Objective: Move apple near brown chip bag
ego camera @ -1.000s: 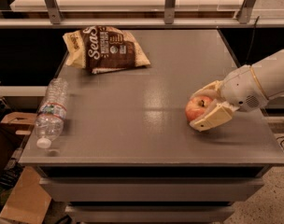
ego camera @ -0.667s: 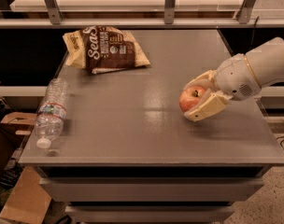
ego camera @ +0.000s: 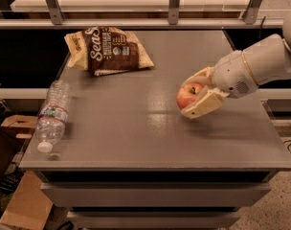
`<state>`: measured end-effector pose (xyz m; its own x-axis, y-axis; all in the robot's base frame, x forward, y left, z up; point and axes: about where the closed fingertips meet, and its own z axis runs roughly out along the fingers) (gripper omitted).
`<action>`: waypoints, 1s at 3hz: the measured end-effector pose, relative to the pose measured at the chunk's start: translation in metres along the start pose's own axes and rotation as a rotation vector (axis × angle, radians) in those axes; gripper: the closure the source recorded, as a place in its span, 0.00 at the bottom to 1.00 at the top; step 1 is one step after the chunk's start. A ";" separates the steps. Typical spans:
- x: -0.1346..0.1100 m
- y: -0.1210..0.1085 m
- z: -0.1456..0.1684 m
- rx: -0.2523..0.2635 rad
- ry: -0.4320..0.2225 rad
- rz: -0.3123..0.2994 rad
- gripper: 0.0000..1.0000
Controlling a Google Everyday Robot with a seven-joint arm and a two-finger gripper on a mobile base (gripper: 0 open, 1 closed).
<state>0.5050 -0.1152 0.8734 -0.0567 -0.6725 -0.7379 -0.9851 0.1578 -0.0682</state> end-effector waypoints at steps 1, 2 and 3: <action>-0.023 -0.017 0.017 0.017 -0.006 -0.008 1.00; -0.046 -0.033 0.045 0.027 -0.024 0.009 1.00; -0.067 -0.055 0.080 0.025 -0.060 0.020 1.00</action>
Offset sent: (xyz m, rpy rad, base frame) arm 0.0730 0.0949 0.0049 0.0506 -0.0148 -0.0623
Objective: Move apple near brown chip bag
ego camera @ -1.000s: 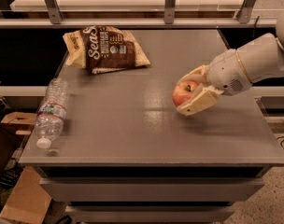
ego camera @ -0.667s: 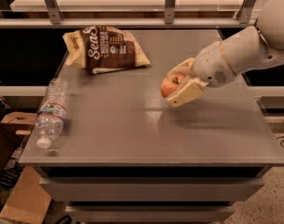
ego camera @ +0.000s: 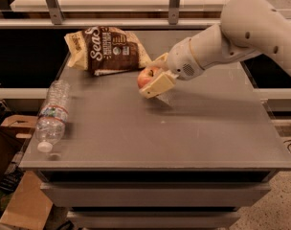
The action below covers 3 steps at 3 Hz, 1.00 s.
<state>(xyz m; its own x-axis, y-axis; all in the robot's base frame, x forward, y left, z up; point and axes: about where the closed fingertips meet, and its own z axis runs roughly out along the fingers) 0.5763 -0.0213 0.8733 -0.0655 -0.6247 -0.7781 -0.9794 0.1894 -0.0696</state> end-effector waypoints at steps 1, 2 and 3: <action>-0.018 -0.021 0.028 -0.009 -0.038 -0.004 1.00; -0.036 -0.041 0.052 -0.017 -0.073 -0.016 1.00; -0.049 -0.054 0.068 -0.029 -0.093 -0.028 1.00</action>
Offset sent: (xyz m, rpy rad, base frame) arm 0.0830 0.0784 0.0022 0.1087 -0.0329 0.0371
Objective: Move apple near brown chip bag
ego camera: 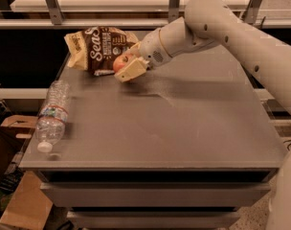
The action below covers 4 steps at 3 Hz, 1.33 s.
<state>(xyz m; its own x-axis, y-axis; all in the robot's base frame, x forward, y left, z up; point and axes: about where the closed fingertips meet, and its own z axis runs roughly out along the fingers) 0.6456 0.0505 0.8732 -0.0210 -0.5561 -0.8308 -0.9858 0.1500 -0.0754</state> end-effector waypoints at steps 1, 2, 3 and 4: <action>-0.007 -0.010 0.010 -0.010 -0.020 -0.005 0.82; -0.009 -0.015 0.014 -0.008 -0.024 -0.004 0.59; -0.010 -0.017 0.014 -0.005 -0.025 0.001 0.36; -0.009 -0.017 0.014 -0.005 -0.026 0.008 0.12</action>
Offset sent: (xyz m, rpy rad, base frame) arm 0.0261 0.0130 0.0054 0.0274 -0.0086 -0.0023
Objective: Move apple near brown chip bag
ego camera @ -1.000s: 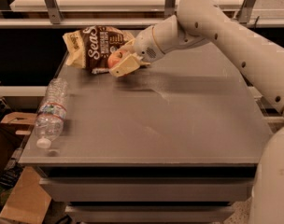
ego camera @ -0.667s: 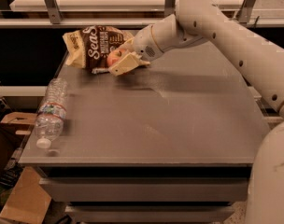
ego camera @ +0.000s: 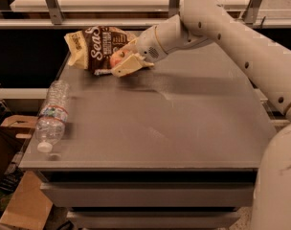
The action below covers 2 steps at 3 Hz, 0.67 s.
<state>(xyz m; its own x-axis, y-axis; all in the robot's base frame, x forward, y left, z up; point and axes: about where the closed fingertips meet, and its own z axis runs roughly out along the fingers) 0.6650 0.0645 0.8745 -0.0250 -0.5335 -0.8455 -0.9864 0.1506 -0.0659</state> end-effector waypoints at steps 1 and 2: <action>0.003 0.004 0.005 -0.021 0.000 0.007 0.00; 0.000 0.005 0.003 -0.022 -0.002 0.000 0.00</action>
Offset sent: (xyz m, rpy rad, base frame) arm -0.0031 0.0003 -0.0063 0.0022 0.0243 0.0153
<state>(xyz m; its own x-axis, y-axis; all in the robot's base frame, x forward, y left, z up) 0.6610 0.0678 0.8720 -0.0248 -0.5314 -0.8468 -0.9897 0.1325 -0.0541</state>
